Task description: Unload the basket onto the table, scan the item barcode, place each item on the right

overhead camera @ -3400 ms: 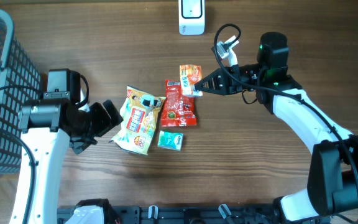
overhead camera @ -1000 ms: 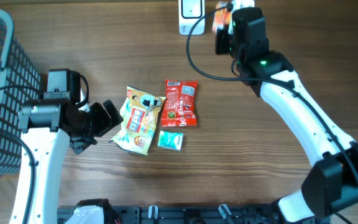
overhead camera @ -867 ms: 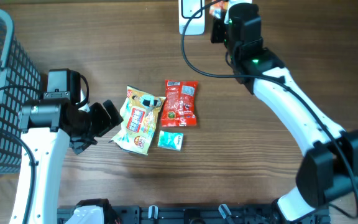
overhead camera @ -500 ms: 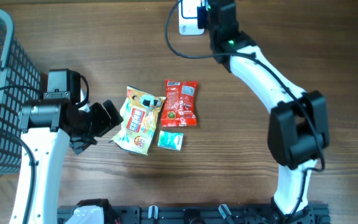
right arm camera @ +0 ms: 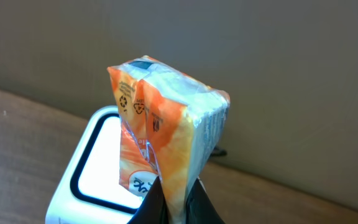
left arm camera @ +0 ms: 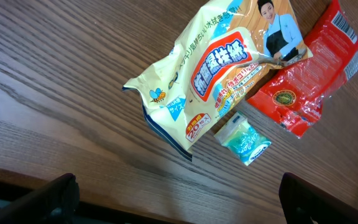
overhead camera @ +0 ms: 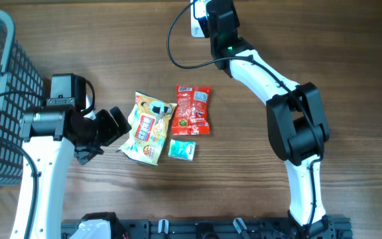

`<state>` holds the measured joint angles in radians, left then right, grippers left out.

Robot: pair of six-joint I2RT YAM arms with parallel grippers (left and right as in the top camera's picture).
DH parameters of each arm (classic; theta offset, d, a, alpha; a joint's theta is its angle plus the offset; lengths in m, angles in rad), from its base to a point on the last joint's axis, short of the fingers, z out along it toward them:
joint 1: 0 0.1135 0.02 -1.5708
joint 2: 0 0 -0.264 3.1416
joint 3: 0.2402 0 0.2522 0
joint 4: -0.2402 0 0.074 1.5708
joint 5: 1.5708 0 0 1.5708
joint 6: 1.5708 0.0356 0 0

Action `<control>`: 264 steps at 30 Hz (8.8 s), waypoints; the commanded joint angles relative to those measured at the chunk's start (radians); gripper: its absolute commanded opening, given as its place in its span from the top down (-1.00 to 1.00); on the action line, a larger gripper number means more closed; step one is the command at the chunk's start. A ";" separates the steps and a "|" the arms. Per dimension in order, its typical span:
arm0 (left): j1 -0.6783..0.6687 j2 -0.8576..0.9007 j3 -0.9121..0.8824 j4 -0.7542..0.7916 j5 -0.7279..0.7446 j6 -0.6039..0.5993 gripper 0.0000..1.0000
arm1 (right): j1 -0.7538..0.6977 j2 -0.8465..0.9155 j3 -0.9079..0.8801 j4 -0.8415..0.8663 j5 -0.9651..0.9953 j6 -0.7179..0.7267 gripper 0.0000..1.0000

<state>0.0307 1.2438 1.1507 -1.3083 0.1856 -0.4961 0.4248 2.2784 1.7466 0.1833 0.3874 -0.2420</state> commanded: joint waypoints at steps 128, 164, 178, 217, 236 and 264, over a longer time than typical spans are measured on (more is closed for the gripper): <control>-0.003 0.000 -0.003 0.000 0.011 -0.010 -1.00 | 0.352 -0.309 -0.465 -1.005 -0.534 0.781 0.91; -0.003 0.000 -0.003 0.000 0.011 -0.010 -1.00 | 0.398 -0.426 -0.551 -1.133 -0.215 0.750 0.46; -0.003 0.000 -0.003 0.000 0.011 -0.010 -1.00 | 0.398 -0.418 -0.578 -1.118 -0.156 0.721 0.41; -0.003 0.000 -0.003 0.000 0.011 -0.010 -1.00 | 0.260 -0.406 -0.364 -1.331 -0.353 0.598 0.92; -0.003 0.000 -0.003 0.000 0.011 -0.010 -1.00 | -0.244 -0.481 -0.902 -0.796 -1.499 0.264 0.92; -0.003 0.000 -0.003 0.000 0.011 -0.010 -1.00 | -0.253 -0.481 -0.578 -1.211 -0.999 0.225 -0.20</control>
<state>0.0307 1.2438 1.1507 -1.3083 0.1856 -0.4961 0.1226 1.7996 1.1667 -1.0344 -0.5690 0.0162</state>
